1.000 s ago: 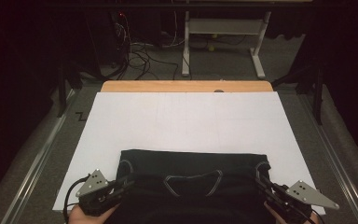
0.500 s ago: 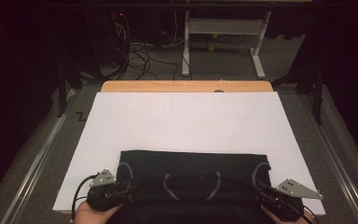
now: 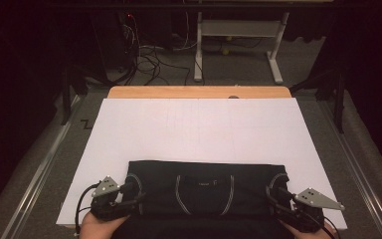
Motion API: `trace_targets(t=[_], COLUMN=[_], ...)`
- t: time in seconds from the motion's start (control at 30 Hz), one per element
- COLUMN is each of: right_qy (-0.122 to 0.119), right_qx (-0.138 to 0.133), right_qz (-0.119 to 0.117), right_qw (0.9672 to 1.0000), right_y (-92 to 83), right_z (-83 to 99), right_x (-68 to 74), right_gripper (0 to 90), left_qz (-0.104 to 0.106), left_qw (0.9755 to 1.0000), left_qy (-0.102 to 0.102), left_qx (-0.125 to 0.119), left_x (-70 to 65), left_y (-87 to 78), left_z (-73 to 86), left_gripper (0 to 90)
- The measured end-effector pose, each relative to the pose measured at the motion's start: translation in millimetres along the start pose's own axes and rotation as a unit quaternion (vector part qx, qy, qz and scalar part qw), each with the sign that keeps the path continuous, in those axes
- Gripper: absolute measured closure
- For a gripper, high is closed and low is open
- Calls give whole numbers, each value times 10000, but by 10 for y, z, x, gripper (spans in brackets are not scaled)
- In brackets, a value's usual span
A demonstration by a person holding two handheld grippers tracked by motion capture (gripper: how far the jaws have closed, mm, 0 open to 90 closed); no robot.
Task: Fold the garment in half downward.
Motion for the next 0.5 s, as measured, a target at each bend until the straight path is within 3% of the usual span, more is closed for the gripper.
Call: trace_targets(t=[0.1, 0.23, 0.4, 0.5], right_qy=[48, 97, 301, 377], right_qx=[-158, -217, -107, 56], right_qz=[184, 463, 643, 718], right_qw=[9997, 9986, 9974, 9967], right_y=[-11, 78, 281, 445], right_z=[-58, -132, -172, -183], right_x=[-82, -237, -424, -515], right_gripper=[443, 398, 314, 277], left_qz=[-112, -291, -492, -705], left_qw=[9995, 9977, 9973, 9964], left_qy=[-236, -519, -520, -415], left_qx=[-196, -320, -135, 200], left_x=[109, 319, 458, 513], left_y=[-17, 96, 310, 456], left_z=[-84, -214, -269, -260], left_gripper=[299, 292, 248, 248])
Point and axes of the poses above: each handheld gripper's, and its own axes: y roughly forward along the jaws, z roughly out of its underside, x roughly to its left, the point moved 4 cm from there along y, roughly forward along the jaws, and after that the axes turned 15 degrees about -x, right-handed, at the moved point
